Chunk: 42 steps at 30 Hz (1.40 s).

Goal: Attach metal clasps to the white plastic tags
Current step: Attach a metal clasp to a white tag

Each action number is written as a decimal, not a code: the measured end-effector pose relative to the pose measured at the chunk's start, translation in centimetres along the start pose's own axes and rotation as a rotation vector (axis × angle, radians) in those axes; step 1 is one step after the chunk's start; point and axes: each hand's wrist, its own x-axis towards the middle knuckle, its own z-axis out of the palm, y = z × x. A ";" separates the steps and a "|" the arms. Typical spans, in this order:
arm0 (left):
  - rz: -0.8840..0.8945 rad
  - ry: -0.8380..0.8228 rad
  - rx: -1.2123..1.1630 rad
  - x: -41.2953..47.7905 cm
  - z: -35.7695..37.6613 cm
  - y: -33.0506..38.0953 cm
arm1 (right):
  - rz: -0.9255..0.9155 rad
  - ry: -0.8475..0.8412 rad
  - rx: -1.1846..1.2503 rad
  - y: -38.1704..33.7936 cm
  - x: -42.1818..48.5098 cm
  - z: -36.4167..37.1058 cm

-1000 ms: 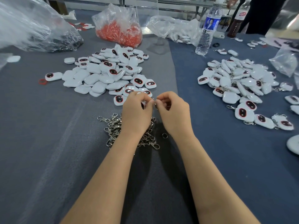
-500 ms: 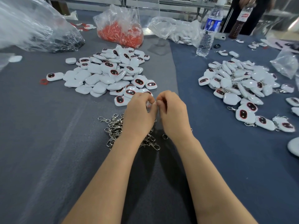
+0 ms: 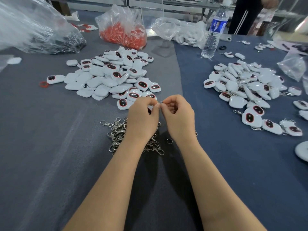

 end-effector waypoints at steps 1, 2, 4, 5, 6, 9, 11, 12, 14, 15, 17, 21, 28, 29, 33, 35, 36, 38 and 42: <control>0.016 0.001 0.014 0.0 0.0 0.0 | 0.000 -0.003 -0.001 0.0 0.0 0.0; 0.030 0.003 0.024 -0.1 0.0 0.0 | -0.005 -0.007 -0.005 0.0 0.0 0.0; 0.043 0.005 0.038 -0.1 -0.1 0.0 | -0.024 -0.015 -0.018 0.0 0.0 -0.1; 0.044 0.005 0.044 -0.1 -0.1 0.0 | -0.036 -0.019 -0.025 0.0 -0.1 0.0; 0.043 0.005 0.048 -0.1 -0.1 0.0 | -0.047 -0.020 -0.030 0.0 -0.1 0.0; 0.027 0.005 0.046 -0.1 0.0 0.1 | -0.070 -0.014 -0.034 0.0 -0.1 0.1; 0.025 0.002 0.041 -0.1 -0.1 0.1 | -0.078 -0.011 -0.040 0.1 -0.1 0.1; 0.026 -0.001 0.039 -0.1 -0.1 0.1 | -0.080 -0.014 -0.047 0.1 -0.1 0.1; 0.031 -0.001 0.042 -0.1 0.0 0.1 | -0.076 -0.018 -0.059 0.1 -0.1 0.0; 0.036 0.003 0.045 -0.1 0.0 0.1 | -0.073 -0.020 -0.063 0.2 0.0 0.0; 0.043 0.007 0.056 -0.1 0.0 0.0 | -0.066 -0.036 -0.073 0.2 0.0 -0.1; 0.049 -0.005 0.082 0.0 -0.1 -0.1 | -0.032 -0.121 -0.088 0.3 0.2 -0.1; 0.017 -0.082 0.030 0.3 -0.7 -0.2 | -0.138 -0.161 -0.119 0.2 0.1 -0.6; 0.005 -0.106 0.020 0.3 -0.9 -0.3 | -0.148 -0.157 -0.128 0.2 0.1 -0.6; -0.022 -0.170 -0.130 0.5 -2.0 -0.2 | -0.109 -0.108 -0.157 0.5 0.4 -1.1; -0.035 -0.168 -0.238 0.4 -2.3 0.0 | -0.082 -0.090 -0.154 0.6 0.6 -1.2; -0.041 -0.166 -0.267 0.4 -2.3 0.1 | -0.075 -0.094 -0.153 0.6 0.6 -1.2; -0.056 -0.177 -0.292 0.3 -2.0 0.2 | -0.081 -0.116 -0.157 0.5 0.5 -1.1; -0.093 -0.237 -0.200 0.2 -1.6 -0.1 | -0.122 -0.127 -0.162 0.4 0.4 -1.0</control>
